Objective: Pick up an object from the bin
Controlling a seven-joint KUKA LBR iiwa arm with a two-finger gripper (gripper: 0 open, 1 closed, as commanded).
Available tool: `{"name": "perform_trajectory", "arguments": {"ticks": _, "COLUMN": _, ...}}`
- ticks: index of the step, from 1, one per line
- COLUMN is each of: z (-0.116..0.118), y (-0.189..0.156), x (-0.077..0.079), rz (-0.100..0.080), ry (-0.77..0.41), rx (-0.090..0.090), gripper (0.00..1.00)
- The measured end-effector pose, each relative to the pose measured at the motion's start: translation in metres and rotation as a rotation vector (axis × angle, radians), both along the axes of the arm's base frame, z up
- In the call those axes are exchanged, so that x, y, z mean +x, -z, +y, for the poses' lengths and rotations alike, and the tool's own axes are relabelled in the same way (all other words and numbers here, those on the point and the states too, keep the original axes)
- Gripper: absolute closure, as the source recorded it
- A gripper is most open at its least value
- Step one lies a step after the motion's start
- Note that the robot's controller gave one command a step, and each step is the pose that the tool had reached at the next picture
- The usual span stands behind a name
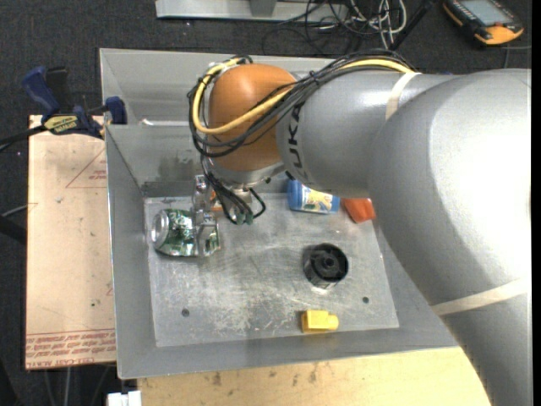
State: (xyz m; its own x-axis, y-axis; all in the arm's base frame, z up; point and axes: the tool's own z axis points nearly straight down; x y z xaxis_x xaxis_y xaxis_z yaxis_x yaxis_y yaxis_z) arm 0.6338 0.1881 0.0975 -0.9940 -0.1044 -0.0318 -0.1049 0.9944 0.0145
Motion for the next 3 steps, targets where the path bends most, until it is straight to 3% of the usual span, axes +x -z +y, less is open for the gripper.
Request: {"name": "perform_trajectory", "arguments": {"ticks": 3, "z": -0.0001, "y": 0.0001, "x": 0.0001, "rz": 0.0, "ry": 0.002, "rx": 0.001, "gripper": 1.0}}
